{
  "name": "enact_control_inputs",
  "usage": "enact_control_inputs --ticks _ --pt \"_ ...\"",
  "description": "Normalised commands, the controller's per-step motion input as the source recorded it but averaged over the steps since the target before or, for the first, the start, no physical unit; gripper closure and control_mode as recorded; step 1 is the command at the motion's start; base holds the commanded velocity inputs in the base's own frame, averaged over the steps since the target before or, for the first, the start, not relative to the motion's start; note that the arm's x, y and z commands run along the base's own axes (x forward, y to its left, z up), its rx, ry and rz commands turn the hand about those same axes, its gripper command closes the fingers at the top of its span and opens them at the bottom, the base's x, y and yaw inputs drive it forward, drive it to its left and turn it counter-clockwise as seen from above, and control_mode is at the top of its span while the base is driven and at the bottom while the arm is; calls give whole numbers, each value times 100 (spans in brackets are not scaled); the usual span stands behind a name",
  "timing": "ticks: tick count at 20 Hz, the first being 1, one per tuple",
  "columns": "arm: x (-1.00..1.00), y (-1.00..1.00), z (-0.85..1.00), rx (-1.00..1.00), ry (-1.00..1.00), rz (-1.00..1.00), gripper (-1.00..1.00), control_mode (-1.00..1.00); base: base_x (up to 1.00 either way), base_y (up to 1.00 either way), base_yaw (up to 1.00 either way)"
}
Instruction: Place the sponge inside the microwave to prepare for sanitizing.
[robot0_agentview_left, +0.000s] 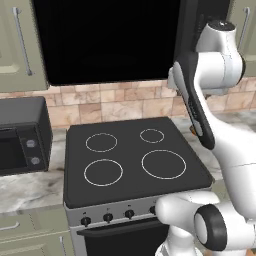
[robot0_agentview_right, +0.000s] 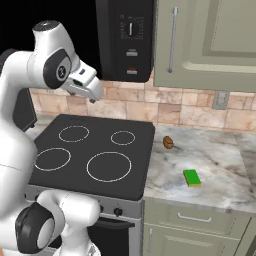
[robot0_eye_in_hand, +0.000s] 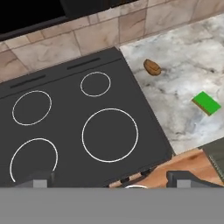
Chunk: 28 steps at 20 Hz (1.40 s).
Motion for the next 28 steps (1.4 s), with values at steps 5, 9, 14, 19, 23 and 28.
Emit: enact_control_inputs --ticks 5,9,14,19,23,28 --pt "0 -25 27 5 -18 0 -100 -100 0 0 0" --pt "0 -8 57 0 -25 0 -100 -100 0 0 0" --pt "6 0 42 -3 -14 0 -100 -100 0 0 0" --pt "14 0 15 -3 -3 2 -100 -100 0 0 0" --pt "24 -1 10 -3 0 1 -100 -100 0 0 0" --pt "23 -9 14 -1 0 2 -100 -100 0 0 0"
